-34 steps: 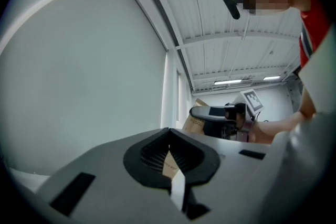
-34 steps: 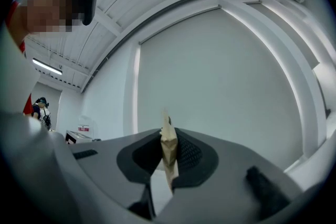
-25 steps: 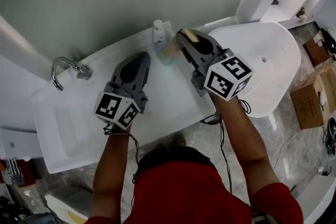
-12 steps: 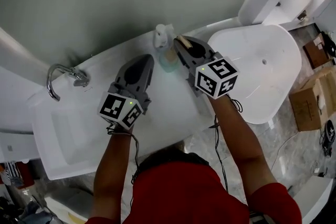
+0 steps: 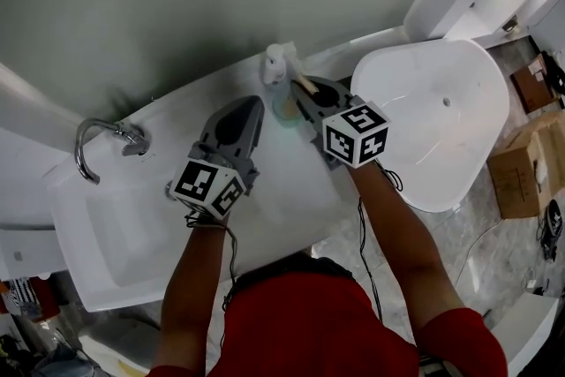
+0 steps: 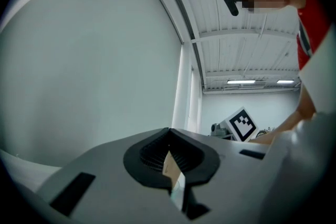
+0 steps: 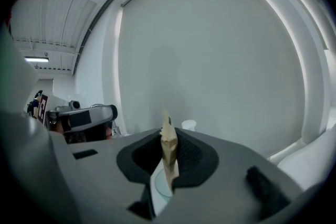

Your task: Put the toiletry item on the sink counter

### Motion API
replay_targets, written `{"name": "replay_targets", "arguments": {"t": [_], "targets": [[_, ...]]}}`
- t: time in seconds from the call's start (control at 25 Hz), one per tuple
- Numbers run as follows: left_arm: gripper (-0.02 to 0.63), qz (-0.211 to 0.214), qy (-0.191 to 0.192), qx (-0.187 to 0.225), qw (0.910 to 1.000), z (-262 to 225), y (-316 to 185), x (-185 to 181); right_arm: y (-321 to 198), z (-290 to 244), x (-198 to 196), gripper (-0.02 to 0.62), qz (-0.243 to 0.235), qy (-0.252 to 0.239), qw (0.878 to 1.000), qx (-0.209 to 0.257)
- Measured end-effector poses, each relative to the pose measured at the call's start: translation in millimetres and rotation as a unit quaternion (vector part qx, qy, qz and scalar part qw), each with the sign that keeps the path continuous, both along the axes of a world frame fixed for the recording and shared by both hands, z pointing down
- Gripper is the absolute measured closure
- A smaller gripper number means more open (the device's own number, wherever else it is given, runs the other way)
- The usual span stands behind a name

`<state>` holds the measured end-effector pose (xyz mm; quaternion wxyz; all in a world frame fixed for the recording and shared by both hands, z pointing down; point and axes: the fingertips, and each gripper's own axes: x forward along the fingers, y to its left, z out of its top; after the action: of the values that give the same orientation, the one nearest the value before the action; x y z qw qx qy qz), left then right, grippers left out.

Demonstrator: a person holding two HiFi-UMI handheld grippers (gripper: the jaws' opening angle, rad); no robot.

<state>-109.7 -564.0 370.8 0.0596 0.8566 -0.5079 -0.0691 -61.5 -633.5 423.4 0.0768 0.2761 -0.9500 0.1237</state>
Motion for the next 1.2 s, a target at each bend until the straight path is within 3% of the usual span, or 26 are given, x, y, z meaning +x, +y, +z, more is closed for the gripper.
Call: {"name": "replay_targets", "arguments": {"t": [0.48,0.64,0.76,1.2], "targets": [[0.589,0.013,0.003,-0.012,0.9998,11.4,-7.7,5.2,-9.7,21.3,4.3,0.538,0.006,0.016,0.999,-0.033],[0.589,0.014,0.002,-0.013,0.9998,11.1,-5.8,7.8,-12.9,29.3,10.6,0.446,0.010,0.030,0.998,-0.048],[0.588,0.016,0.002,-0.014,0.9998,11.1,-3.6,9.1,-14.4,35.8,17.4,0.415,0.018,0.040,0.997,-0.060],[0.588,0.029,0.000,-0.009,0.9995,8.2,9.2,23.9,4.7,52.0,49.3,0.400,0.034,0.065,0.994,-0.083]]}}
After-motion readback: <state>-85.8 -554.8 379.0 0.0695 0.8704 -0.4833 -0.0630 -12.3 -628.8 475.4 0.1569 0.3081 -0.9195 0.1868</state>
